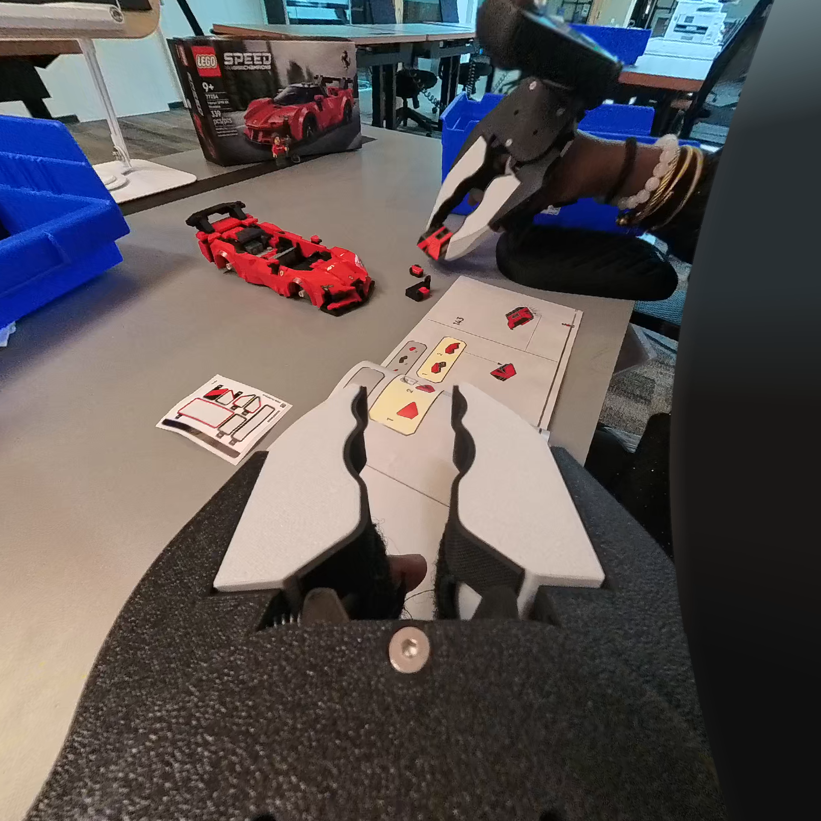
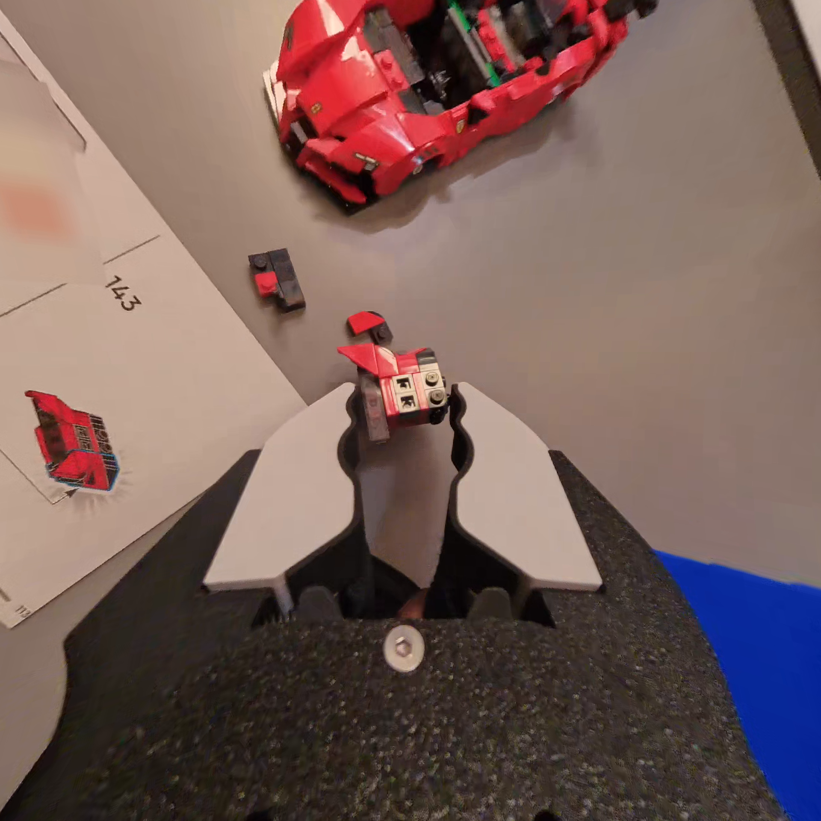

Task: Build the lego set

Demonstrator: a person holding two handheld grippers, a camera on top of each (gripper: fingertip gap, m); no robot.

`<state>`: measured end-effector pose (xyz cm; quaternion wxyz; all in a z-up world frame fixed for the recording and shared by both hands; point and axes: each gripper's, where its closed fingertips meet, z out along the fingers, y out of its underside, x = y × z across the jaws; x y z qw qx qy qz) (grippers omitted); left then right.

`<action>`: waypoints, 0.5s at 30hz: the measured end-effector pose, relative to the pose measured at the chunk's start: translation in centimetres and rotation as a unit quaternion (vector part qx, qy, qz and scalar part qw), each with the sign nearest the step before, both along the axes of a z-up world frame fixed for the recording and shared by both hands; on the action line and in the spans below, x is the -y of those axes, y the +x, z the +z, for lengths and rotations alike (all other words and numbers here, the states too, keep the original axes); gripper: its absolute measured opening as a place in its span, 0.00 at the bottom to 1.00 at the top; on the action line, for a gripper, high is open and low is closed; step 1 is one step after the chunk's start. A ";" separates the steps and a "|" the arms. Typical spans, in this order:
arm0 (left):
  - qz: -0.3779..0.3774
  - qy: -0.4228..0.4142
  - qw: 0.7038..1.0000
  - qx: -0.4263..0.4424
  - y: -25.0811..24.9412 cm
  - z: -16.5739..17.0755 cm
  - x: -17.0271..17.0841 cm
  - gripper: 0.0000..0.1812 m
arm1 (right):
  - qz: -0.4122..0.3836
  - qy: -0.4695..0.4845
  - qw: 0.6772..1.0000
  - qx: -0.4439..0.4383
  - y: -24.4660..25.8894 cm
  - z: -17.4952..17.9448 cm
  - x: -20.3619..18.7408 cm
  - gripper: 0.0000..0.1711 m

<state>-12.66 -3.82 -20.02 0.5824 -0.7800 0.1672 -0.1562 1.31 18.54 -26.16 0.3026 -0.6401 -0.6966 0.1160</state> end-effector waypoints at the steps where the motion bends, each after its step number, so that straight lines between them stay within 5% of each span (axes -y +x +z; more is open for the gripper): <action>1: -0.001 -0.001 1.000 0.000 0.1 0.0 0.0 0.20 | 0.006 -0.001 1.000 0.005 -0.2 -0.3 0.0 0.22; 15: 0.003 -0.001 1.000 0.005 -0.3 -0.1 0.1 0.20 | 0.118 -0.031 0.993 0.004 -1.1 -0.7 0.4 0.22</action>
